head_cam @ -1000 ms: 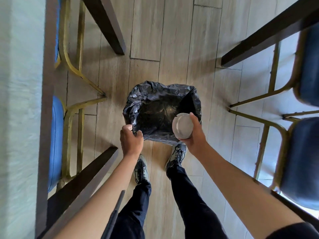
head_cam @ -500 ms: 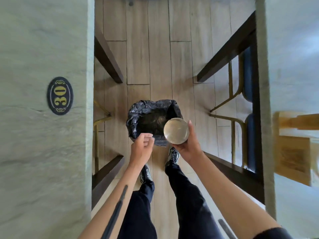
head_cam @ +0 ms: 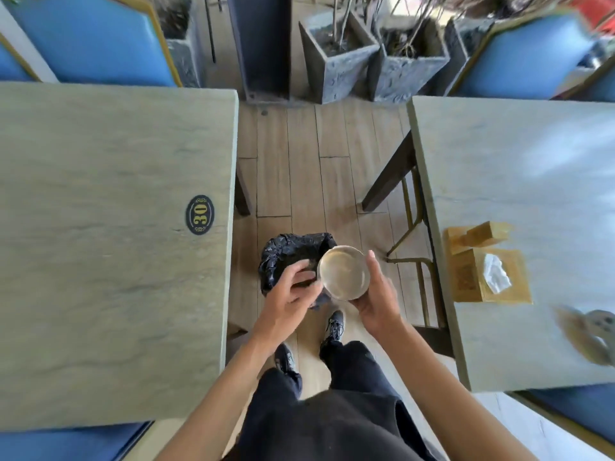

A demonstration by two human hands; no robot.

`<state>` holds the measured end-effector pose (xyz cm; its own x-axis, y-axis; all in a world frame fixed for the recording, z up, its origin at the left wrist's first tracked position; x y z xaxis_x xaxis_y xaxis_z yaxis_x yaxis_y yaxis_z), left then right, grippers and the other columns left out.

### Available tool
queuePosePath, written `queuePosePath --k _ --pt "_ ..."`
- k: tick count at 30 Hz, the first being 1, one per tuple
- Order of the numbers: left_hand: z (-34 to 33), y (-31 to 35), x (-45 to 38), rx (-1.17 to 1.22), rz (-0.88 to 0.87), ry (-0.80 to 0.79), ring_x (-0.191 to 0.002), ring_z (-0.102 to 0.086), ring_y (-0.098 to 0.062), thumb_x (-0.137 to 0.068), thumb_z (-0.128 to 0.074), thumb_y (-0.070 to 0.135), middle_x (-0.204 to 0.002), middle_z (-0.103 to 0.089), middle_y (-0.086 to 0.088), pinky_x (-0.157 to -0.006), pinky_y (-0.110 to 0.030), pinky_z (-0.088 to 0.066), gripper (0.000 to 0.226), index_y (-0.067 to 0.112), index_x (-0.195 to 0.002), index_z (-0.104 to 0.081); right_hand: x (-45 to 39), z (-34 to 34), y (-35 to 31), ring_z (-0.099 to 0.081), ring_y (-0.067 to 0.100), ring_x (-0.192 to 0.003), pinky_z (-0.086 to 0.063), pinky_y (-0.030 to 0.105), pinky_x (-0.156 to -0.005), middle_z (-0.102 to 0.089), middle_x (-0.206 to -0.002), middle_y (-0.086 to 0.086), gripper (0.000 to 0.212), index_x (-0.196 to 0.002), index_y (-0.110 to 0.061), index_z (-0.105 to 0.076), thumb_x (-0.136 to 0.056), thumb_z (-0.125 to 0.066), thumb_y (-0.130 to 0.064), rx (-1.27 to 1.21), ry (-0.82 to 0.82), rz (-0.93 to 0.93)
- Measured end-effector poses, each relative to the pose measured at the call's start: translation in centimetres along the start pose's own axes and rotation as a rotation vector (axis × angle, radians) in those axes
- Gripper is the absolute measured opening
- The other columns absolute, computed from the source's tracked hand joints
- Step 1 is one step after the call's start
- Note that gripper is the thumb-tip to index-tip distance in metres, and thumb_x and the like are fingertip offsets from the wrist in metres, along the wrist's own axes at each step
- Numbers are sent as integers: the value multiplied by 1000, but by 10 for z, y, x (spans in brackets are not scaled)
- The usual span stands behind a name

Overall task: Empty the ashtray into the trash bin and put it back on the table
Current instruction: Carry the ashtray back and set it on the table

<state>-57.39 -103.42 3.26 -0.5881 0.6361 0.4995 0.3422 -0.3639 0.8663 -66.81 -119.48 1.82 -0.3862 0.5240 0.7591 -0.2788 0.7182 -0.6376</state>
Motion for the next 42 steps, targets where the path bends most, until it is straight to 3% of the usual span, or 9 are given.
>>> queuePosePath --k 4,8,16,20,26,28,31,37,42 --pt "3 15 41 -254 -176 -30 -109 -65 -1 -72 -89 35 -138 -49 16 -92 -21 -55 97 30 -151 -32 54 -10 -9 -70 29 -88 -59 32 -53 -72 -97 14 42 -91 -18 -80 -103 -53 -48 148 -59 98" --pt "3 16 71 -506 -295 70 -126 -35 20 -66 -90 44 -148 -36 16 -94 4 -33 110 28 -154 -25 80 -17 -7 -70 27 -98 -59 38 -71 -78 -95 4 46 -92 -27 -84 -104 -47 -52 336 -199 116" --pt "3 -1 116 -481 -201 313 -137 -40 0 -59 -90 55 -149 -37 21 -113 -30 -40 118 34 -152 -21 94 -36 -2 -74 14 -89 -55 26 -71 -82 -92 -2 48 -96 -25 -84 -105 -45 -51 610 -485 73" --pt "5 -11 145 -448 -188 465 -133 -42 3 -55 -90 57 -143 -39 24 -109 -25 -42 115 35 -148 -27 100 -54 17 -76 10 -91 -57 22 -72 -82 -98 1 47 -100 -24 -83 -104 -46 -53 741 -644 60" --pt "26 -33 199 -419 -142 708 -123 -52 -1 -49 -94 52 -133 -49 21 -99 -25 -49 107 33 -138 -37 120 -88 54 -73 24 -108 -57 44 -96 -79 -111 11 51 -109 -18 -79 -104 -46 -56 933 -874 46" --pt "38 -44 217 -413 -111 780 -121 -52 -1 -48 -93 54 -132 -49 21 -97 -24 -50 107 35 -137 -37 129 -101 69 -72 24 -96 -59 47 -89 -76 -102 19 54 -108 -8 -76 -105 -46 -53 988 -903 106" --pt "64 -61 246 -387 -86 861 -120 -52 0 -46 -94 53 -131 -49 21 -94 -19 -48 108 37 -136 -37 145 -118 92 -71 17 -77 -61 29 -67 -74 -89 16 50 -108 0 -74 -109 -44 -40 1008 -911 138" --pt "124 -94 312 -372 -121 929 -116 -49 4 -48 -93 54 -126 -47 23 -89 -8 -43 102 39 -133 -38 182 -152 147 -74 27 -81 -58 35 -75 -76 -102 23 30 -110 -4 -72 -109 -48 -22 1071 -890 264" --pt "175 -112 373 -372 -200 933 -118 -50 1 -52 -91 56 -128 -48 22 -92 -18 -50 100 39 -134 -37 229 -186 200 -77 30 -85 -59 35 -74 -79 -95 12 22 -106 -11 -74 -107 -54 -20 1053 -851 341"
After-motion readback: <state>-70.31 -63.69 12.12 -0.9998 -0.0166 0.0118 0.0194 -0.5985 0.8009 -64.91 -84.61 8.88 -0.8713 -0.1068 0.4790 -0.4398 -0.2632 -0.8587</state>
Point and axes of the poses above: each hand's wrist, its own x-axis away from the middle knuckle, its own z-axis out of the back of the hand, y = z × x, the point moved 1 cm from there along -x, towards the middle knuckle
